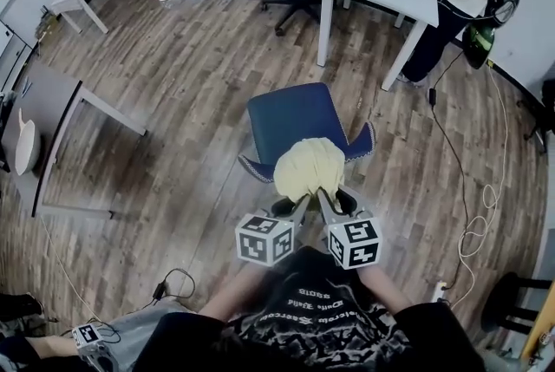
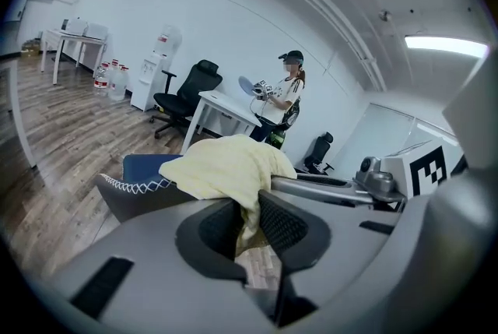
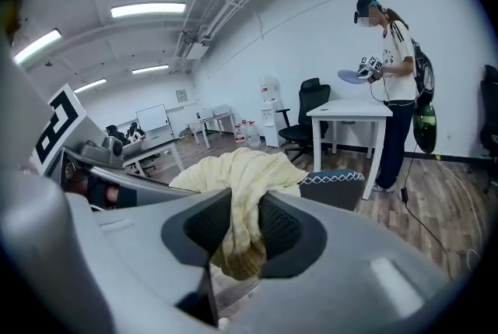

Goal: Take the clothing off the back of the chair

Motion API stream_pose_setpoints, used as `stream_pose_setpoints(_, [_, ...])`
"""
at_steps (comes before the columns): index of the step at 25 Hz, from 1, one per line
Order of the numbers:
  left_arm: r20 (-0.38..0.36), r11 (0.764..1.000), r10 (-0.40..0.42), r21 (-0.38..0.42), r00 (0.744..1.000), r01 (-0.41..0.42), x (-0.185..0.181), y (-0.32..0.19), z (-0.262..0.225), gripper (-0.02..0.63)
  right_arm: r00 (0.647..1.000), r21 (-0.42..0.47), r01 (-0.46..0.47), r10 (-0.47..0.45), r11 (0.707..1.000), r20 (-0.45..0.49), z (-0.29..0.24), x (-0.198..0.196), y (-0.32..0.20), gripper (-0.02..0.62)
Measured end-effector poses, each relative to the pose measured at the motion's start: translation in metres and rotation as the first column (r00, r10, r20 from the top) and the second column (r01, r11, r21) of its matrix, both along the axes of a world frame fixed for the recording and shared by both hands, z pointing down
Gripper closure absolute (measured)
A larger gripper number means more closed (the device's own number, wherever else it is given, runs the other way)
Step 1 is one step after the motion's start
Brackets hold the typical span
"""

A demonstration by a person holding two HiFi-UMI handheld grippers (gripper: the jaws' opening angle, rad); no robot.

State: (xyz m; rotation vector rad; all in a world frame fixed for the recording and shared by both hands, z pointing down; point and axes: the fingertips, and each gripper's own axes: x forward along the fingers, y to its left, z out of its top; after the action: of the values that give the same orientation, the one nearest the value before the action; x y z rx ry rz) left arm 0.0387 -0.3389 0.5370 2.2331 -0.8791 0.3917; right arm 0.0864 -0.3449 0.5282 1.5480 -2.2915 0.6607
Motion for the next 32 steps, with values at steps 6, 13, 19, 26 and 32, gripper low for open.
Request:
stream_pose_setpoints(6, [-0.038, 0.995, 0.084, 0.06, 0.996, -0.082, -0.012, 0.038, -0.011, 0.546, 0.994, 0.037, -0.11, 0.11, 0.993, 0.017, -0.012, -0.011, 0.041, 0.494])
stream_pose_setpoints(13, [-0.048, 0.989, 0.134, 0.069, 0.99, -0.131, -0.037, 0.077, -0.009, 0.545, 0.984, 0.043, -0.179, 0.179, 0.983, 0.016, -0.012, -0.036, 0.089, 0.494])
stream_pose_setpoints(19, [-0.031, 0.986, 0.145, 0.084, 0.989, -0.142, -0.055, 0.096, -0.016, 0.545, 0.983, 0.049, -0.182, 0.181, 0.982, 0.03, -0.018, -0.055, 0.109, 0.494])
stream_pose_setpoints(26, [-0.056, 0.995, 0.082, 0.064, 0.995, -0.078, -0.055, 0.118, -0.011, 0.545, 0.992, 0.038, -0.124, 0.123, 0.992, 0.028, -0.016, -0.054, 0.131, 0.494])
stream_pose_setpoints(32, [-0.067, 0.997, 0.017, 0.082, 0.998, -0.011, -0.043, 0.141, -0.025, 0.545, 0.998, 0.069, -0.063, 0.061, 0.996, 0.023, -0.032, -0.04, 0.149, 0.494])
